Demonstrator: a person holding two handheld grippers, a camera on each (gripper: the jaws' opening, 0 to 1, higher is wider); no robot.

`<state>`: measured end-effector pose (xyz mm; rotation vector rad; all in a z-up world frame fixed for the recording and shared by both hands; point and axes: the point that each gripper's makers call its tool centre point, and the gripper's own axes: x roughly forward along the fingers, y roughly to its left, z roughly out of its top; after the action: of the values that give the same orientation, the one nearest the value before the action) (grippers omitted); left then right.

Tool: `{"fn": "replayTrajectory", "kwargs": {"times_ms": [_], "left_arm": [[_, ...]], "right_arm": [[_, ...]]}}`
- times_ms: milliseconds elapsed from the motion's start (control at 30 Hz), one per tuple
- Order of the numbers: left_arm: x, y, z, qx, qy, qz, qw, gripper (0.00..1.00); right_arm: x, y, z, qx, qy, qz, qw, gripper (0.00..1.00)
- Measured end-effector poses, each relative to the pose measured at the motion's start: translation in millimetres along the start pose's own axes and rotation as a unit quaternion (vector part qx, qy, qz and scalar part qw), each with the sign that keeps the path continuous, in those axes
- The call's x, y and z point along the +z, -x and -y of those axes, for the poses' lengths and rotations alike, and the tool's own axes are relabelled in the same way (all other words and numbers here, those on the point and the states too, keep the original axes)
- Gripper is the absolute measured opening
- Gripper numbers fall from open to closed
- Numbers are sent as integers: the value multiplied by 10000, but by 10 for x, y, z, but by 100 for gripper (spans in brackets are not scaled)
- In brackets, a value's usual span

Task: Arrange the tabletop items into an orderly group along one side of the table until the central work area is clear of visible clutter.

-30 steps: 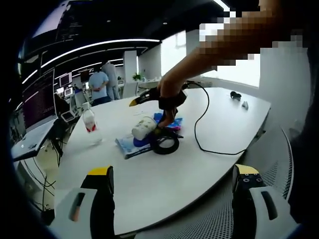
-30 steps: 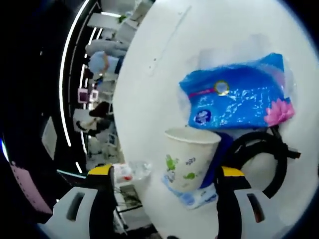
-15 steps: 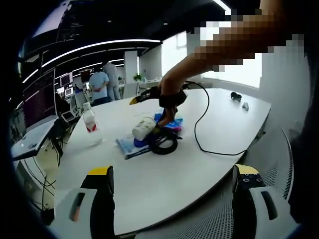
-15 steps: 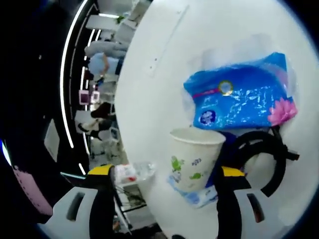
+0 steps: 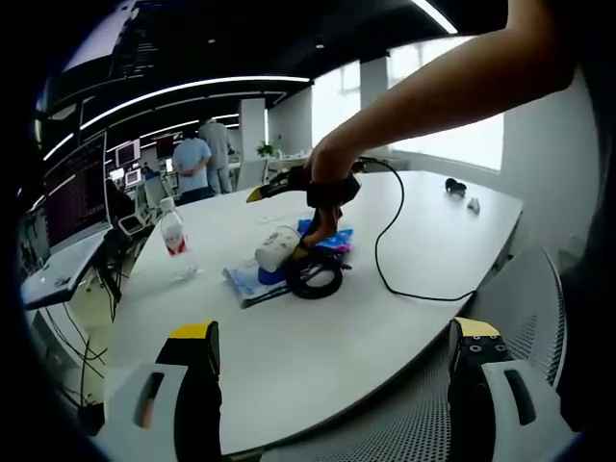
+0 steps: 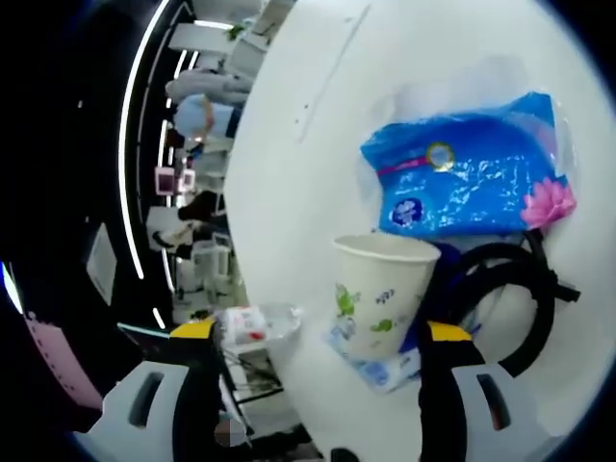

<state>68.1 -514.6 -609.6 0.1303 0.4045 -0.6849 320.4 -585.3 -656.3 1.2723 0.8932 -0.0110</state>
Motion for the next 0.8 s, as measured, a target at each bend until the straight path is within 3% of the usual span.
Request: {"fn": "replayTrajectory", "kwargs": {"times_ms": [400, 600, 800], "left_arm": [[-2, -3, -3, 7, -2, -9, 10000, 99], [-6, -2, 1, 4, -10, -20, 10000, 99], [-11, -3, 0, 13, -4, -31, 10000, 99]], "right_arm": [[28, 36, -9, 117, -109, -33, 9999, 81], [172, 7, -75, 291, -293, 273, 9988, 81], [168, -77, -97, 190, -241, 206, 9993, 81]]}}
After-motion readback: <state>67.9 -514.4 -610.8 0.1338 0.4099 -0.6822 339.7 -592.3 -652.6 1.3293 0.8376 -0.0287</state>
